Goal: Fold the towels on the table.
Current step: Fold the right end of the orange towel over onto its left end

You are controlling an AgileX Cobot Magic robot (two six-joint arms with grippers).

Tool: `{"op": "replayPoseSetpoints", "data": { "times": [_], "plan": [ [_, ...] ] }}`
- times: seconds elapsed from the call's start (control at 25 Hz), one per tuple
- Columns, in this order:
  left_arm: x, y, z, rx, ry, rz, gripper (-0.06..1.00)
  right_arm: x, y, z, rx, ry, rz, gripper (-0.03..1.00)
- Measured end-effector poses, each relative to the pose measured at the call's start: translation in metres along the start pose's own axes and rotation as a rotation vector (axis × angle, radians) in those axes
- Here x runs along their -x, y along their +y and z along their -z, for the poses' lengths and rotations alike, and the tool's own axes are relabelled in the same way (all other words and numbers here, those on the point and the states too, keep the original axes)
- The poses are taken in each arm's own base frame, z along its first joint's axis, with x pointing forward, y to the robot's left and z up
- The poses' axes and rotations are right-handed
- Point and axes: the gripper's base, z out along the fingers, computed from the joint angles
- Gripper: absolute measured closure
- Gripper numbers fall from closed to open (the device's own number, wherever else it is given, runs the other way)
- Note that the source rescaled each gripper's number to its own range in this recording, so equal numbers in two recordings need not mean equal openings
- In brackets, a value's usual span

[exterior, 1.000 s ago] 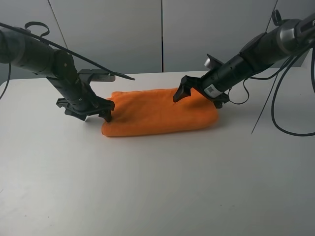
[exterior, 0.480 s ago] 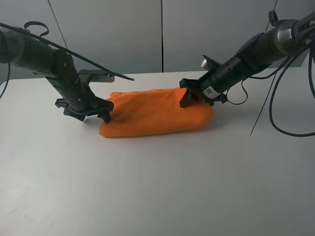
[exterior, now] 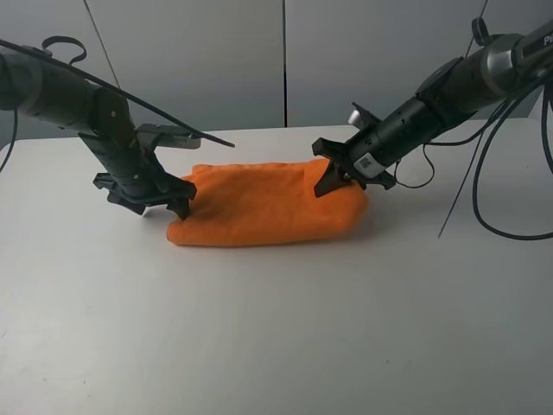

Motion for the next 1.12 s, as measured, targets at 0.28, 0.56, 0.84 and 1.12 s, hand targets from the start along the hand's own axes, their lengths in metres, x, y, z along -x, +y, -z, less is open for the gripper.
{"op": "replayPoseSetpoints", "data": {
  "times": [0.28,0.56,0.84,1.12],
  "plan": [
    [-0.001,0.001,0.0,0.007,0.014,-0.016,-0.05,0.002,0.021,0.013,0.123,-0.02,-0.08,0.92],
    [-0.001,0.001,0.0,0.008,0.014,-0.019,-0.05,0.01,0.068,0.001,0.209,-0.063,-0.031,0.92],
    [-0.001,0.001,0.0,0.009,0.01,-0.022,-0.05,0.015,0.104,-0.021,0.24,-0.091,0.008,0.92],
    [-0.001,0.001,0.0,0.011,0.008,-0.028,-0.05,0.019,0.111,-0.06,0.282,-0.057,-0.02,0.92]
  ]
}}
